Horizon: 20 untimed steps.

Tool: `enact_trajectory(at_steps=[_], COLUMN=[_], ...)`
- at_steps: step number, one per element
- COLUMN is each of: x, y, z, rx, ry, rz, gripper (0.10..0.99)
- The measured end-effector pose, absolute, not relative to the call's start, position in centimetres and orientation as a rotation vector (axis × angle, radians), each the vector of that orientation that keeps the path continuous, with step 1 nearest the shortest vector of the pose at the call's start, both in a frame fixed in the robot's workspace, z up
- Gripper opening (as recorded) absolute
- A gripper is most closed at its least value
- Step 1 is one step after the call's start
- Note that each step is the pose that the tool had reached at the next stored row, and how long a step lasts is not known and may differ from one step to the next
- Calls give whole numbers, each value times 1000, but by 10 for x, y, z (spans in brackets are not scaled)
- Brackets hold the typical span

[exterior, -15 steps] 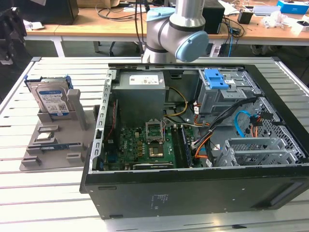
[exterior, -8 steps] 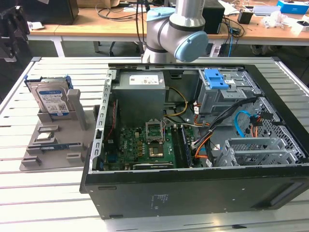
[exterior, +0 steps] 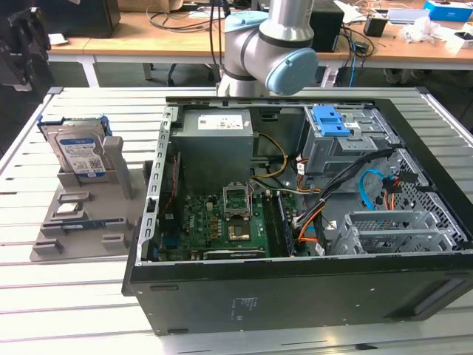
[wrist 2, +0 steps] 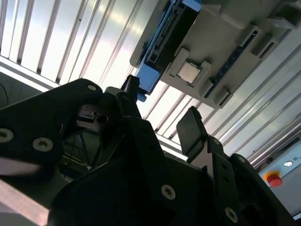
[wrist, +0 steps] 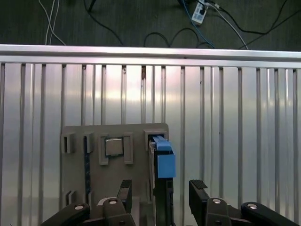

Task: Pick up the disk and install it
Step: 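Pick up the disk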

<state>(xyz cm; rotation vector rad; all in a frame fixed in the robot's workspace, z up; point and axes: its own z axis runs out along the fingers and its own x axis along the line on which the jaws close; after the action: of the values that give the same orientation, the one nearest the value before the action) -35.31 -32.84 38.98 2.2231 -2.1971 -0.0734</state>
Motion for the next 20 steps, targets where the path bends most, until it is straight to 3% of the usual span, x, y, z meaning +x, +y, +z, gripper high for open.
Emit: enact_trajectory(at_steps=[20], x=[-350], y=[-319], z=[344], rx=[2284], ry=[-2130], rz=[-70], gripper=[600])
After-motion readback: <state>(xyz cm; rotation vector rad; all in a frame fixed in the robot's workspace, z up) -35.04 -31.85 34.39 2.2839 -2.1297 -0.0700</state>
